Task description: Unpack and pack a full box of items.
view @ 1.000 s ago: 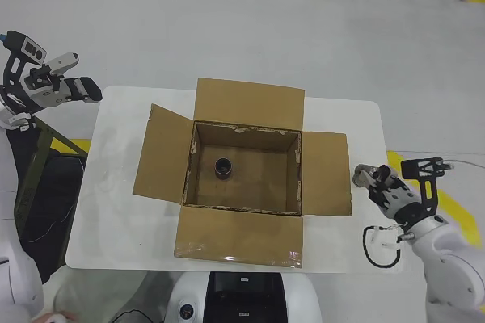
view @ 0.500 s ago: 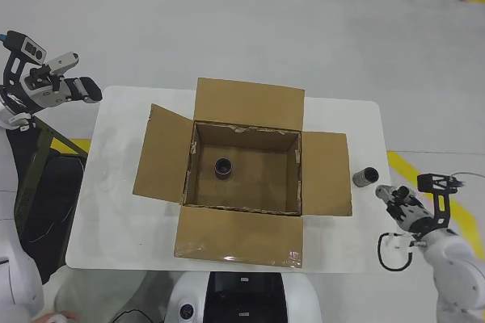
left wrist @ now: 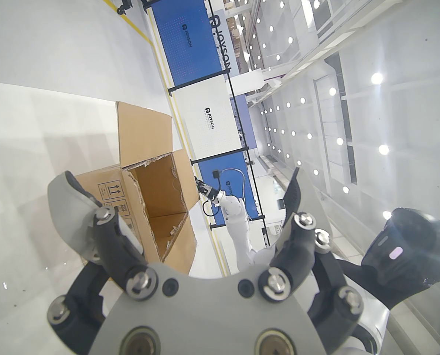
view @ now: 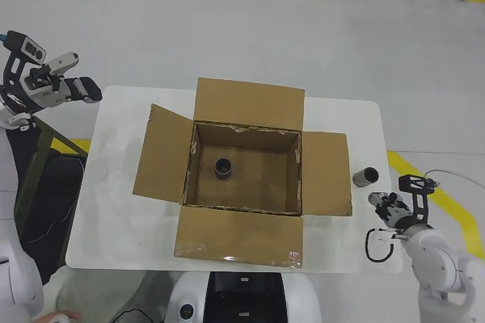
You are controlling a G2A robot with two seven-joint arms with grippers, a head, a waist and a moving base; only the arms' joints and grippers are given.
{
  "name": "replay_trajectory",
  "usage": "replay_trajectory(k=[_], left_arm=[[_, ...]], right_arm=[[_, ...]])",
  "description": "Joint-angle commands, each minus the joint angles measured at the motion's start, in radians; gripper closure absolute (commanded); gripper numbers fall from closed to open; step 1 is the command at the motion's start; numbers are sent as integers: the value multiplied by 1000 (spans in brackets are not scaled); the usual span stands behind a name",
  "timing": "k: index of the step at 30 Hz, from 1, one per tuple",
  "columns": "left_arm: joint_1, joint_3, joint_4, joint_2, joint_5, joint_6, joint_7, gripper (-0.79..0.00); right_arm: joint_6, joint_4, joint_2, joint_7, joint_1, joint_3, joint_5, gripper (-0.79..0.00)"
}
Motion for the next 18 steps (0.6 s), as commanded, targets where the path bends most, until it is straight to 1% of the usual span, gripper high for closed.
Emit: replay_trajectory(k=[1,18], left_arm=[[0,0,0,0,0,0,0,-785],[0,0,0,0,0,0,0,-785]], right_arm=[[8,19,0,2,15,-13,0,0],[31,169,4,-9,118,-101,-38,0]])
